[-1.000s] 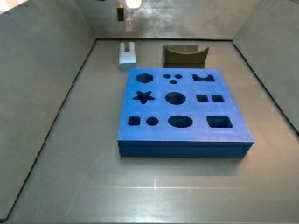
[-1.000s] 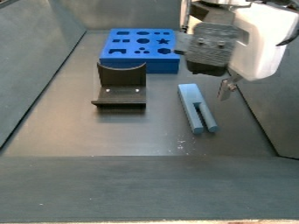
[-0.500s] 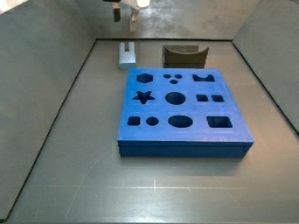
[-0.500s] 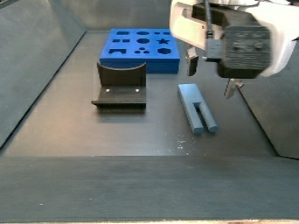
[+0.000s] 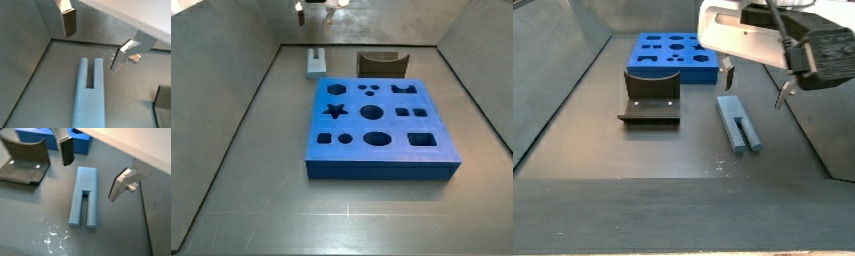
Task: Pick up the square-circle object. Move up. Rotate the square-circle object. Place the square-circle object on the fixture. Regrasp the square-circle object. Move to above the board. Insert the square-circle object.
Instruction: Rotate the square-circle object.
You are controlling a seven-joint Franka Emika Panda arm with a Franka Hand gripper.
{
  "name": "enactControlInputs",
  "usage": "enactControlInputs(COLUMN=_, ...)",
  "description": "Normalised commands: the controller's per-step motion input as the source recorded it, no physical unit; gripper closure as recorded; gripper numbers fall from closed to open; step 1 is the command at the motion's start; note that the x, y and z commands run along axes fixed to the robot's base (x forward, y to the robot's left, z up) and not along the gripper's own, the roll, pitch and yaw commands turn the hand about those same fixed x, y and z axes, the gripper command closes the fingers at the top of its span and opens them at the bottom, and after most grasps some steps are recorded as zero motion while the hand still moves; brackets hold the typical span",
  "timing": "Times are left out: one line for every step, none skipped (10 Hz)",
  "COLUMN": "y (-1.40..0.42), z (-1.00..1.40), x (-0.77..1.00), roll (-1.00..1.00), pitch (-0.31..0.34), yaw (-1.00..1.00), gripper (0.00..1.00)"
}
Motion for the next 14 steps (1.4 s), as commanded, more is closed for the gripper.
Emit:
enactControlInputs(y=0.00, z=-0.04, x=0.04, roll=0.01, pitch=-0.014, yaw=1.00, gripper=0.00)
enactControlInputs(y=0.00, z=-0.04, x=0.04, roll=0.01, pitch=-0.016, yaw=1.00, gripper=0.00)
enactControlInputs(y=0.00, z=-0.04, x=0.04, roll=0.01, pitch=-0.017, yaw=1.00, gripper=0.00)
enactControlInputs(y=0.00, z=-0.04, x=0.04, roll=0.01, pitch=-0.019, yaw=1.00, gripper=0.00)
enactControlInputs(y=0.00, z=-0.04, x=0.04, roll=0.01, pitch=-0.023, yaw=1.00, gripper=0.00)
enactControlInputs(y=0.00, z=-0.04, x=0.04, roll=0.02, pitch=-0.028, yaw=1.00, gripper=0.00)
enactControlInputs(y=0.00, z=-0.04, x=0.04, roll=0.02, pitch=-0.032, yaw=1.00, gripper=0.00)
enactControlInputs(y=0.00, z=-0.04, x=0.04, roll=0.03, pitch=-0.047, yaw=1.00, gripper=0.00)
enactControlInputs(y=0.00, z=-0.04, x=0.04, roll=0.03, pitch=-0.053, yaw=0.69, gripper=0.00)
enactControlInputs(y=0.00, z=-0.04, x=0.04, roll=0.03, pitch=-0.052, yaw=0.31, gripper=0.00)
enactControlInputs(y=0.00, z=-1.00, x=0.00, roll=0.00, pitch=0.000, yaw=0.00, gripper=0.00)
enactControlInputs(y=0.00, z=-1.00, x=0.01, roll=0.00, pitch=-0.016, yaw=-0.08, gripper=0.00)
enactControlInputs(y=0.00, z=-1.00, x=0.02, roll=0.01, pitch=-0.046, yaw=-0.08, gripper=0.00)
enactControlInputs(y=0.01, z=-1.00, x=0.03, roll=0.00, pitch=-0.059, yaw=-0.06, gripper=0.00)
